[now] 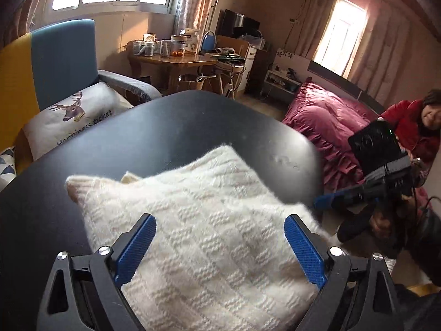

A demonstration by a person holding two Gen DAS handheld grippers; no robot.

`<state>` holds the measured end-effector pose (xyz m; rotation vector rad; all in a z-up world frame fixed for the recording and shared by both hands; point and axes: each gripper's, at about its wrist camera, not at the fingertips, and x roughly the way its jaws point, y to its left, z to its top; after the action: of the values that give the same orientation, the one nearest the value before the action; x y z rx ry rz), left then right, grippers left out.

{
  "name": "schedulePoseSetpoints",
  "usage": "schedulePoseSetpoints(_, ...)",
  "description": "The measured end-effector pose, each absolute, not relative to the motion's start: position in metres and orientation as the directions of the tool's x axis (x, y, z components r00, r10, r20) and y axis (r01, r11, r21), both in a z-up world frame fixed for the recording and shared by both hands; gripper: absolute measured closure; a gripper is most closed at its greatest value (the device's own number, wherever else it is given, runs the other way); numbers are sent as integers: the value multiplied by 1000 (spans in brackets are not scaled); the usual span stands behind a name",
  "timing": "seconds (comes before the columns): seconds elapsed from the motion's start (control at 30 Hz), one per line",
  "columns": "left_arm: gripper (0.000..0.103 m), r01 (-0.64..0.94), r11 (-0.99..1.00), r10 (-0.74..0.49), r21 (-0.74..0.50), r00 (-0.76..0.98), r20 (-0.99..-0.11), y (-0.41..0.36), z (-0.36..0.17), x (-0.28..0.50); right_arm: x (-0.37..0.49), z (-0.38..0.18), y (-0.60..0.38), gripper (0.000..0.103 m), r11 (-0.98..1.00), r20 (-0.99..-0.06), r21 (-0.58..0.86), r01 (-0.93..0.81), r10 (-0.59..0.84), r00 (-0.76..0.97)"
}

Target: Fold clothes

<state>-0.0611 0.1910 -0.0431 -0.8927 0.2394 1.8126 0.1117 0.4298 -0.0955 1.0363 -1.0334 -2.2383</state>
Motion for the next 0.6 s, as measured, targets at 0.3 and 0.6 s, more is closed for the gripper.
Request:
schedulePoseSetpoints(0.3,7,-936,-319,490,-148,-29,-871,331,-28,-89,80,-126,367,36,-624,-495,764,163,-729,-472)
schedulePoseSetpoints(0.6,56,-950,-311,222,-21,-51,-974,377,-75,-86,77,-151,372,36,-572,-433,798,188,-762,-482)
